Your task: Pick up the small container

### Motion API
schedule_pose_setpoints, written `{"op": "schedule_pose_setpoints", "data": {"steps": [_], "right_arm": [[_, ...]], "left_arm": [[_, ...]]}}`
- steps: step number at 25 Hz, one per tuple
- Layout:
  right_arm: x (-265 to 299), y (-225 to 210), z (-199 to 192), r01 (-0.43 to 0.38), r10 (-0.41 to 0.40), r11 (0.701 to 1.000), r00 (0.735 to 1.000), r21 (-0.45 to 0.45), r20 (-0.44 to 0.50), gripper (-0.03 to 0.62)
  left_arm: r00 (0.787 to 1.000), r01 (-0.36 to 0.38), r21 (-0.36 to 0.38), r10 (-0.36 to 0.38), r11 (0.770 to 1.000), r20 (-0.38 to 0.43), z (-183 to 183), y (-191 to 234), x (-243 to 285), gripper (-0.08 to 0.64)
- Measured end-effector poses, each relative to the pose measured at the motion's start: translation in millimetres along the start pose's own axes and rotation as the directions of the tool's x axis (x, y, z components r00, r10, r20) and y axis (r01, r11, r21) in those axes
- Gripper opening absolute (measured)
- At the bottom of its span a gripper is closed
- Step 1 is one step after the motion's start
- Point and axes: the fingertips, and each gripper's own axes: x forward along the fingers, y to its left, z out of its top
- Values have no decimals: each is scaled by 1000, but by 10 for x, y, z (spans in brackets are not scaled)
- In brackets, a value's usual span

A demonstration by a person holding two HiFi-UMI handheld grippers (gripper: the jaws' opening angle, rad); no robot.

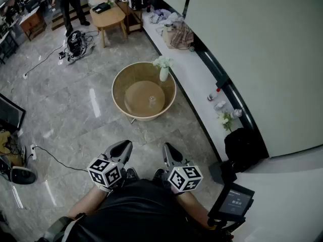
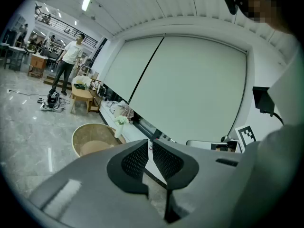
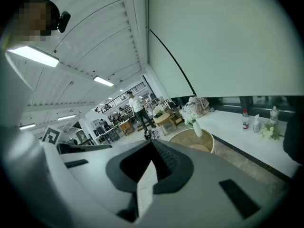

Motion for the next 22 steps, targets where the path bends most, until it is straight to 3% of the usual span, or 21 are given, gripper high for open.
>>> {"op": "schedule_pose_setpoints", "data": {"steps": [9,22], "right_arm": [[58,43,21,12,-12,1000,1000,4,-2,6],[202,290,-125,151,-151,988,988,15,14,7]], "left_arm": [[1000,2,-12,-2,1000,-7,46,86,-7,29],[997,74,-24,-74,997,10,135,478,-246,29]]}}
